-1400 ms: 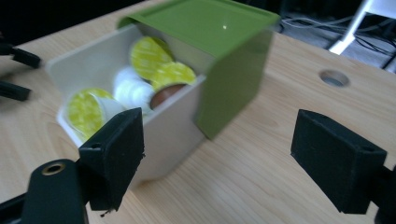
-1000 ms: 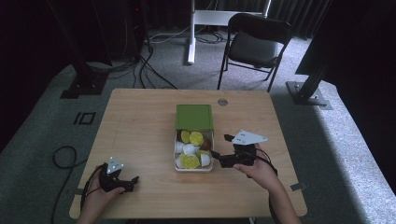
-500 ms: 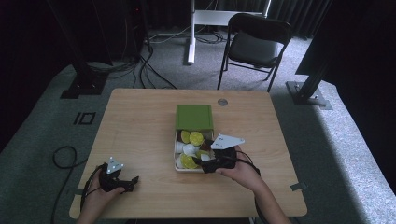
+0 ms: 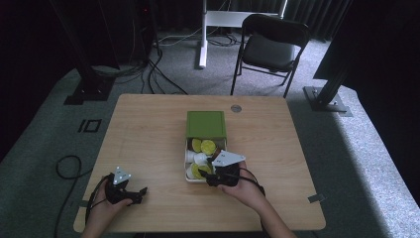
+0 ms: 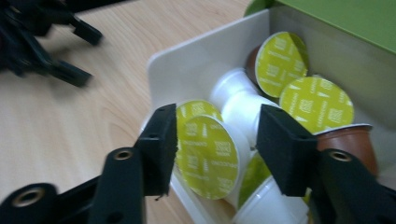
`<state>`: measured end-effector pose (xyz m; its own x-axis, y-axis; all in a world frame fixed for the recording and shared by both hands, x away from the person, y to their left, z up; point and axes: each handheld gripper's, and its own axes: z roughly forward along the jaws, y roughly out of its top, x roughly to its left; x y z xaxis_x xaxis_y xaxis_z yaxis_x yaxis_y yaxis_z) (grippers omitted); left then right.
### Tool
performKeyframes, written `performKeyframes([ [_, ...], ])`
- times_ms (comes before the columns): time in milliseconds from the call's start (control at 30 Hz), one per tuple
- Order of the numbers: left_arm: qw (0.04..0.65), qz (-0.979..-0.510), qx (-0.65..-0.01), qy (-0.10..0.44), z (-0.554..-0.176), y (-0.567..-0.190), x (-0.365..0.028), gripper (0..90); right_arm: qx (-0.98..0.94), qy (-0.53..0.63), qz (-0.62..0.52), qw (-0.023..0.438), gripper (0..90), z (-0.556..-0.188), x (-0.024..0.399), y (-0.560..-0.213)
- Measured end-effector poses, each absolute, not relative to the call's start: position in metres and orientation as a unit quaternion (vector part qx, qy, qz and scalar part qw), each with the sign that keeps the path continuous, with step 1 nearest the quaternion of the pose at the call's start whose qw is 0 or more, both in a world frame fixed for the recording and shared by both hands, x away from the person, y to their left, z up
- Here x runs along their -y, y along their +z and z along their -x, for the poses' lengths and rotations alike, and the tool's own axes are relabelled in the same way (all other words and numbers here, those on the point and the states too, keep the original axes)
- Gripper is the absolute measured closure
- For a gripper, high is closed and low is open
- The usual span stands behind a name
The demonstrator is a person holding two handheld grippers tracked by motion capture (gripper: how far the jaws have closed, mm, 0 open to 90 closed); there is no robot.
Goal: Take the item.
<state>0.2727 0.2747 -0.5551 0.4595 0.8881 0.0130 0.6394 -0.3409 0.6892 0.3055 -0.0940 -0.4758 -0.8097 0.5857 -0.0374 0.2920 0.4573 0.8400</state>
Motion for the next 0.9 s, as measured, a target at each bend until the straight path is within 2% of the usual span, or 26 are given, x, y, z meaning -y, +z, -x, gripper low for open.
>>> performKeyframes([
  [100,0.313,-0.795,-0.480,0.198,-0.273,-0.555,-0.275,2.1,-0.845,0.431,-0.260,0.178,52.2,-0.303,0.088,-0.481],
  [300,0.313,-0.796,-0.480,0.198,-0.273,-0.555,-0.275,2.1,-0.853,0.398,-0.270,0.201,51.8,-0.302,0.079,-0.492],
  [467,0.313,-0.796,-0.480,0.198,-0.273,-0.555,-0.275,2.1,-0.853,0.388,-0.288,0.196,49.6,-0.305,0.076,-0.499],
  [700,0.313,-0.796,-0.480,0.198,-0.273,-0.555,-0.275,2.1,-0.852,0.381,-0.303,0.193,41.1,-0.306,0.067,-0.503],
  [900,0.313,-0.796,-0.480,0.198,-0.273,-0.555,-0.275,2.1,-0.848,0.383,-0.318,0.181,43.2,-0.308,0.068,-0.502],
])
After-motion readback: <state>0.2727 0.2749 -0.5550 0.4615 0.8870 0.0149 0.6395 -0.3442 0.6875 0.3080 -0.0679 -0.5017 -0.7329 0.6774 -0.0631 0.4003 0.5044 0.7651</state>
